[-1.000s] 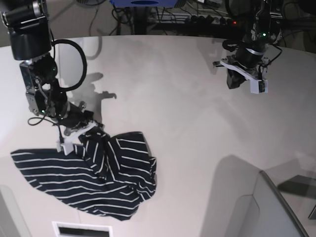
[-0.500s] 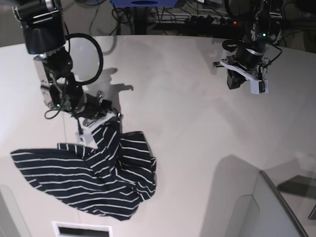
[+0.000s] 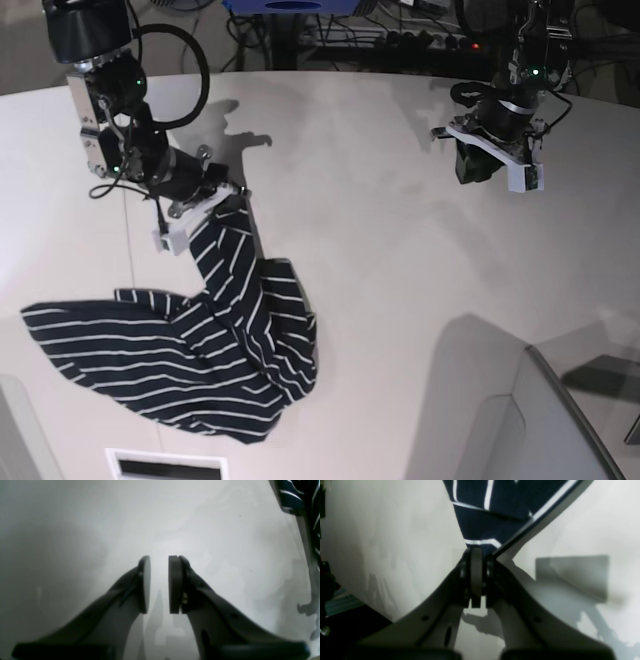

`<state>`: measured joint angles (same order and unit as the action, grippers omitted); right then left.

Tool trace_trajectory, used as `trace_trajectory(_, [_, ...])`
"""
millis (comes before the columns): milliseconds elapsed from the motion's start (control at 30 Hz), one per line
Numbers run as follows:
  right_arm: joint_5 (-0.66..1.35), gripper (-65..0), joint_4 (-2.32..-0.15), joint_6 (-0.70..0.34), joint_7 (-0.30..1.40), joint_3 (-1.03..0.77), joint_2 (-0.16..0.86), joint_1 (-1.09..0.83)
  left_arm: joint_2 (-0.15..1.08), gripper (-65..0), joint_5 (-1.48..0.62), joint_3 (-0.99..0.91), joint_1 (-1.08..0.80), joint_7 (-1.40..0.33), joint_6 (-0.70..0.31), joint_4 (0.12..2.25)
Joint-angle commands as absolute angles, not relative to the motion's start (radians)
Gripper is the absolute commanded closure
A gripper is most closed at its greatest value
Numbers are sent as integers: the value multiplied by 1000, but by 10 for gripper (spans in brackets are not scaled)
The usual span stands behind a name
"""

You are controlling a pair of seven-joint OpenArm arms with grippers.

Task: Layout the t-shirt on the table in an organized manner, then fold the t-shirt properly
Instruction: 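Lift the grasped shirt edge with the right gripper toward the left gripper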

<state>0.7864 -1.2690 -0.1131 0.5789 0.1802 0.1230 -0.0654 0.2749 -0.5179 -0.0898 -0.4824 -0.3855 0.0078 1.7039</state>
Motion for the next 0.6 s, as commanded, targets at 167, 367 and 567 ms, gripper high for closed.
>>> trace_trajectory(167, [800,0,-1288,-122,565,323,125,-61,285,-130,-519,-90,-463,-363,5,1724])
trace_trajectory(367, [800,0,-1290,-122,565,424,122,-33,285,-130,-519,-91,-463,-363,5,1722])
trace_trajectory(567, [800,0,-1368,-122,564,510,122,4,291,-130,-519,-99,-466,-364,5,1716])
